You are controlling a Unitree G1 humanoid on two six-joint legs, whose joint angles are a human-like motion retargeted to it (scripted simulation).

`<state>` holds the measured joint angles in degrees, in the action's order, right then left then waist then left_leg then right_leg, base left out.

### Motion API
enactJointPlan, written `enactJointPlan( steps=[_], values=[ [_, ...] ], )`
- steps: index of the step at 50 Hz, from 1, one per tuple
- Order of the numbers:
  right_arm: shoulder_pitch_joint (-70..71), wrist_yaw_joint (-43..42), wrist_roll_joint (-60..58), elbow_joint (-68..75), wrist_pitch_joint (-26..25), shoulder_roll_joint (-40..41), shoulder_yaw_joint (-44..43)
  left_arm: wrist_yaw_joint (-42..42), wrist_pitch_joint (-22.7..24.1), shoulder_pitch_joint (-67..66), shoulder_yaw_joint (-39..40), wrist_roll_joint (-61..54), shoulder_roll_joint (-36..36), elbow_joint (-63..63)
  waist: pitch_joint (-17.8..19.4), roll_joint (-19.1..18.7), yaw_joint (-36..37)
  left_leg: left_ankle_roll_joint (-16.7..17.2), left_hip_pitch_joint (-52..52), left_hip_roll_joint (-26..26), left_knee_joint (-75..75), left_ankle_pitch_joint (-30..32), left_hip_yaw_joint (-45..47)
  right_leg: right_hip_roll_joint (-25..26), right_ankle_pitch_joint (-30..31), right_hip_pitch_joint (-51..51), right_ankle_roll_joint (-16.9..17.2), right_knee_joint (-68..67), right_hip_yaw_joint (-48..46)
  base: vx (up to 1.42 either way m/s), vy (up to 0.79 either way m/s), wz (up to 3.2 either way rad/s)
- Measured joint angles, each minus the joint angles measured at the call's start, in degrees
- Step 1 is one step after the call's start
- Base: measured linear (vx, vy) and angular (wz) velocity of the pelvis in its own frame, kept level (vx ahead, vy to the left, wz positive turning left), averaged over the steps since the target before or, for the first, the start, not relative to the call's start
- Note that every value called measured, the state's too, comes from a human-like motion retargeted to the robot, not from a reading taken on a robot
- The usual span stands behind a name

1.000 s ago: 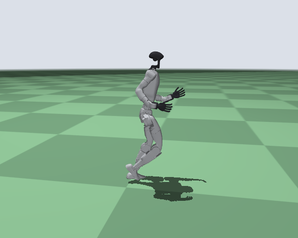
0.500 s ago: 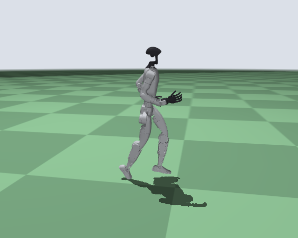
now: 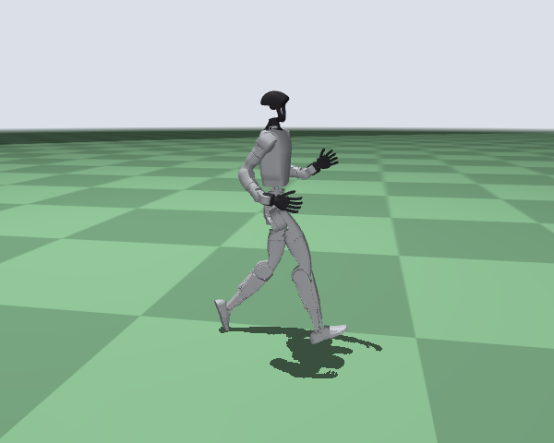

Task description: Walk run

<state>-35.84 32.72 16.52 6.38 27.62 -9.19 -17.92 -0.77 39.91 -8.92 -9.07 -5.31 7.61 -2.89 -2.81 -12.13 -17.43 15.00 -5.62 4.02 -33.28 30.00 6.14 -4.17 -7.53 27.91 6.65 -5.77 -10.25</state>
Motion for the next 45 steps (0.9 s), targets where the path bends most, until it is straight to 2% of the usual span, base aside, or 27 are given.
enactJointPlan(
  steps=[2, 3, 5, 6, 7, 8, 9, 10, 12, 15, 18, 20, 22, 23, 25, 26, 27, 28, 29, 30, 32, 33, 35, 40, 42, 45],
  values=[
    [2.24, -0.77, 1.84, -2.17, -0.47, -0.43, 1.0, 2.43, -0.88, -1.1, 0.36, -1.27, 1.34, -0.67, 1.05, 0.37, -0.78, 0.0, -1.86, 0.37, -3.2, 0.0, -1.73, -0.47, -1.32, -0.04, -3.18, 1.22, -0.73, 1.95, -1.01, -0.07],
    [3.45, -1.53, 3.18, -3.71, -1.15, -0.53, 1.84, 3.54, -1.28, -1.83, 0.56, -2.13, 2.33, -0.79, 2.26, 1.69, -2.42, 0.0, -3.58, 0.24, -4.95, 0.0, -4.08, -0.88, 1.35, -0.76, -4.54, -0.86, -0.69, 1.84, -1.04, 0.61],
    [5.66, -2.49, 5.23, -7.72, -2.22, -0.62, 3.89, 5.23, -1.61, -3.23, 1.49, -3.08, 3.66, 0.04, 1.5, 4.81, -3.71, -3.35, -3.47, -2.22, -8.53, 0.0, -4.24, -2.12, 17.02, -1.03, -12.44, -7.18, 1.84, 1.96, -1.02, 0.18],
    [5.92, -3.26, 5.96, -8.93, -2.42, 0.24, 6.42, 7.35, -0.85, -5.26, 2.21, -2.33, 2.83, 2.1, 0.13, 5.11, -0.83, -5.28, -2.39, -4.93, -11.25, -1.54, -3.15, 3.27, 10.1, -0.88, -14.02, -13.12, 9.85, 2.57, -1.28, -0.76],
    [6.84, -3.2, 7.37, -9.3, -3.23, 1.73, 7.32, 9.81, 0.03, -7.03, 2.61, -1.75, 1.69, 4.86, -1.12, 4.98, 1.02, -7.25, 0.24, -5.66, -15.8, -4.55, -3.47, 5.12, 4.73, -1.11, -14.86, -18.62, 11.3, 2.82, -1.34, 0.01],
    [9.08, -1.48, 10.17, -7.98, -5.26, 4.48, 4.96, 12.97, 1.16, -8.31, 2.37, -1.49, -0.08, 9.0, -2.15, 3.96, 0.83, -9.29, 5.95, -2.42, -23.98, -10.51, -6.63, -0.11, 2.48, -2.11, -14.2, -23.22, -0.38, 2.33, -0.98, 0.63],
    [11.72, -0.71, 11.68, -7.09, -6.56, 6.31, 4.32, 14.51, 1.22, -9.33, 2.05, -2.34, -2.95, 11.98, -3.51, 4.93, 2.87, -11.94, 11.18, -1.87, -27.42, -15.26, -5.25, 0.34, 0.24, -3.71, -14.65, -24.23, -1.67, 1.81, -0.69, 0.2],
    [14.58, -0.43, 12.54, -6.42, -7.48, 7.68, 4.53, 15.24, 0.76, -10.23, 1.7, -3.76, -6.39, 14.37, -5.02, 6.89, 6.03, -14.91, 16.17, -2.67, -28.48, -19.41, -1.59, 3.63, -1.99, -5.61, -15.67, -23.45, 2.24, 1.52, -0.55, -1.32],
    [18.0, -3.49, 11.47, -5.94, -5.23, 7.84, 8.01, 17.45, 0.99, -12.7, 1.76, -7.67, -9.67, 15.51, -5.76, 8.25, 10.38, -18.28, 23.19, -3.46, -22.87, -24.96, 2.53, 5.94, -1.12, -10.45, -15.29, -20.32, 4.97, 1.58, -0.44, -1.38],
    [20.54, -9.4, 11.08, -5.52, -2.24, 6.62, 10.79, 19.84, 1.01, -15.84, 4.2, -6.25, -9.22, 16.15, -4.55, 8.52, 14.07, -21.33, 31.38, -6.83, -7.92, -27.59, 2.24, 8.06, 9.93, -20.38, -11.81, -10.86, 2.03, 1.64, -0.38, -0.2],
    [21.76, -8.33, 13.61, -6.06, -1.99, 5.47, 13.44, 17.68, 0.69, -17.56, 6.81, -2.45, -5.86, 15.27, -4.34, 11.28, 20.07, -22.19, 32.95, -10.48, 14.69, -28.79, 3.88, 8.89, 26.23, -30.9, -4.24, -3.77, -2.56, 1.56, -0.52, -0.95],
    [22.26, -6.22, 14.39, -6.69, -2.76, 4.47, 14.6, 16.6, 0.21, -17.92, 7.6, -2.68, -3.52, 14.13, -3.87, 12.93, 23.14, -20.49, 32.8, -12.56, 26.29, -31.93, 2.93, 9.1, 34.2, -36.16, 3.13, -2.47, -3.18, 1.63, -0.5, -0.77],
    [22.97, -4.08, 14.7, -7.97, -3.44, 2.99, 14.94, 16.4, -0.35, -17.22, 7.43, -3.53, -0.4, 11.98, -3.56, 13.53, 24.13, -16.69, 32.88, -9.48, 30.46, -33.94, 7.21, 9.9, 37.53, -38.23, 8.34, -6.85, -5.45, 1.47, -0.55, -0.31],
    [23.76, -3.03, 15.01, -8.7, -3.73, 2.31, 15.41, 16.34, -0.66, -16.48, 7.63, -3.72, 1.48, 10.36, -3.1, 13.35, 24.57, -15.82, 33.08, -7.52, 30.36, -34.36, 9.0, 11.3, 37.53, -37.4, 8.35, -12.72, -5.26, 1.4, -0.63, -0.28],
    [25.71, -1.65, 16.11, -10.41, -4.63, 0.95, 17.0, 15.76, -1.15, -14.73, 7.9, -2.94, 4.88, 6.75, -1.68, 12.65, 24.4, -18.99, 32.86, -6.29, 26.2, -27.29, 9.07, 13.01, 37.53, -35.93, 8.35, -26.52, -3.98, 1.86, -0.6, 0.23],
    [26.28, -0.48, 17.32, -11.31, -5.5, 0.57, 17.54, 14.81, -1.42, -13.83, 7.51, -2.25, 6.36, 4.82, -2.96, 12.21, 20.75, -25.59, 32.88, -8.44, 21.85, -27.54, 6.74, 15.35, 37.53, -34.73, 8.35, -27.9, -4.03, 2.17, -0.41, 1.37],
    [25.83, 1.09, 18.27, -11.68, -6.2, 0.41, 17.33, 13.85, -1.35, -13.07, 6.1, -1.47, 7.21, 3.62, -4.31, 11.66, 19.0, -29.32, 32.83, -11.11, 17.51, -28.13, 1.43, 16.84, 36.68, -33.89, 7.53, -29.96, -4.43, 2.3, 0.01, 1.39],
    [23.33, 3.47, 18.69, -11.0, -6.54, 0.72, 15.62, 12.85, -0.58, -12.58, 2.68, -0.52, 6.79, 3.87, -5.84, 10.85, 21.06, -27.28, 32.6, -14.83, 13.19, -29.39, -9.82, 16.62, 34.11, -33.78, 5.1, -33.37, -5.54, 2.18, 0.17, 0.49],
    [22.37, 5.55, 19.13, -9.82, -7.43, 1.5, 15.5, 13.53, 0.32, -9.97, 4.08, -1.22, 5.51, 5.32, -6.07, 10.66, 20.48, -25.98, 32.9, -13.28, 8.4, -31.75, -8.01, 14.48, 30.1, -31.03, 2.55, -38.94, -5.11, 1.87, 0.09, -0.14],
    [22.17, 7.48, 19.58, -8.39, -8.61, 2.51, 16.16, 15.04, 1.29, -6.31, 7.89, -2.75, 3.78, 7.36, -5.65, 10.78, 18.58, -25.07, 33.45, -9.09, 3.38, -34.66, 0.32, 11.38, 25.36, -26.95, -0.05, -45.59, -3.92, 1.35, -0.26, -0.11],
    [22.14, 5.59, 19.65, -5.88, -8.71, 4.16, 18.96, 15.95, 1.32, -2.25, 6.3, -3.79, 0.31, 8.57, -6.47, 9.29, 17.84, -24.28, 27.8, -7.45, 5.29, -38.04, 1.72, 11.19, 19.92, -20.42, -3.98, -46.73, -1.93, 1.19, -0.39, 0.15],
    [21.22, 5.01, 18.7, -4.79, -7.97, 4.25, 19.44, 14.98, 1.3, -0.63, 2.95, -4.34, -1.67, 7.94, -6.92, 8.57, 17.72, -23.05, 24.2, -6.91, 8.03, -38.33, 0.86, 10.6, 16.16, -17.69, -5.49, -43.9, -1.27, 1.2, -0.37, 0.7],
    [19.33, 5.01, 14.73, -2.5, -6.99, 4.75, 19.26, 11.09, 1.47, 2.06, -1.11, -5.11, -4.46, 6.87, -6.06, 6.99, 14.7, -21.18, 18.72, -7.53, 13.62, -35.45, -2.23, 7.5, 11.94, -12.72, -7.13, -38.14, -2.18, 1.07, -0.33, 1.36],
    [14.25, 3.28, 9.32, 0.13, -6.25, 6.77, 17.57, 4.99, 1.26, 8.79, -7.52, -4.65, -4.59, 4.64, -2.95, 5.01, 6.7, -15.79, 6.59, -8.34, 24.14, -26.61, -7.4, 0.37, 9.88, -8.19, -4.19, -9.54, -1.58, 0.93, -0.31, 1.43],
    [12.34, 2.3, 8.62, 0.39, -5.85, 8.08, 17.67, 5.07, 0.64, 11.4, -9.03, -3.36, -2.62, 3.54, -1.65, 4.84, 4.0, -14.99, 1.72, -8.02, 26.01, -25.82, -10.13, 0.01, 5.56, -7.11, -2.03, -0.77, 4.78, 1.07, -0.51, 1.28],
    [10.4, 1.0, 9.98, 0.99, -5.25, 9.89, 18.87, 4.85, -0.64, 14.8, -11.16, -0.83, 1.25, 2.89, -1.26, 4.48, 2.48, -14.68, -2.91, -5.68, 26.06, -26.26, -12.44, -1.43, 0.05, -5.6, -2.35, 5.07, 10.5, 1.06, -0.63, 0.98]
  ],
)
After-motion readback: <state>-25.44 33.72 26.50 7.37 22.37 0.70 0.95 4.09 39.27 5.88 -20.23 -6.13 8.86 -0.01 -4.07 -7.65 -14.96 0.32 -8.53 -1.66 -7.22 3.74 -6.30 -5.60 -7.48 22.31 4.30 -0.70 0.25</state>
